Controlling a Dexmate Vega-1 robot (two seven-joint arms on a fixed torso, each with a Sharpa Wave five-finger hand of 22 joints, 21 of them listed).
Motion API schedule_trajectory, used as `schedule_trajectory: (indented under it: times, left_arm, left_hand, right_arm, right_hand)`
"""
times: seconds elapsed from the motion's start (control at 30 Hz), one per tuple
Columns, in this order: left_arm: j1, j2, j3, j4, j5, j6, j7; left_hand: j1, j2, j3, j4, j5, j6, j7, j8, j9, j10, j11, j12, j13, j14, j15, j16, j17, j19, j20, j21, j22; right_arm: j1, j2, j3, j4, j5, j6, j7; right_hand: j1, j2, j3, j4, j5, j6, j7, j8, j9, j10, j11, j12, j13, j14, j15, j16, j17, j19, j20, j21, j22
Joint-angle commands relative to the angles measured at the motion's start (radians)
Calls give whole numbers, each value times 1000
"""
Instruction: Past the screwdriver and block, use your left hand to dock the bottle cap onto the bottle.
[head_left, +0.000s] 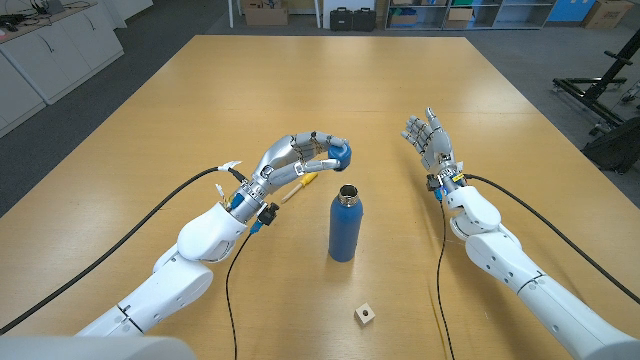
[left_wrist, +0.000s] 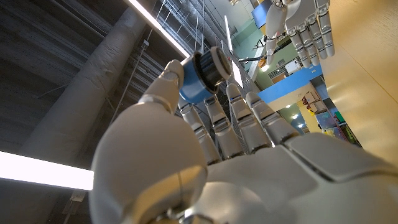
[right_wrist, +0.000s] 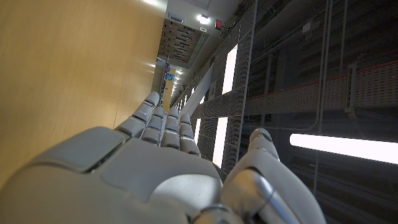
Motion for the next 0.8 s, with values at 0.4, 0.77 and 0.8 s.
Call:
schedule_trajectory:
  times: [0.4,0.77,0.8]
  left_arm:
    - [-52,98,36,-53,-66,119,-50]
    - [-48,116,25,-64,-104,116,-58]
    - [-47,118,23,-65,-113,116,-61]
  left_hand:
    - [-19,46,51,43,11,14,1,-3,4,121,-82,4,11,8,-165,-4,1,2,-72,-3,2]
    - [-24,48,53,43,12,14,0,-5,4,125,-82,3,11,6,-165,-5,1,1,-73,-3,2]
    - [-24,48,53,43,13,14,1,-5,4,125,-82,3,11,6,-165,-5,1,1,-72,-3,2]
  right_arm:
    - [26,9,-14,15,-7,-12,3]
    - [7,6,-12,1,-21,8,-4]
    - [5,5,-10,-2,-20,10,-5]
  right_hand:
    - [-1,10,-1,-1,-4,9,-2,-1,3,8,0,-3,2,8,4,1,6,9,-1,-4,5]
    - [-1,10,-1,-1,-4,8,-2,-2,3,9,1,-3,2,8,4,0,6,9,-1,-6,5]
    - [-1,10,-1,-1,-4,8,-2,-2,3,8,0,-3,2,7,3,0,6,9,-1,-6,5]
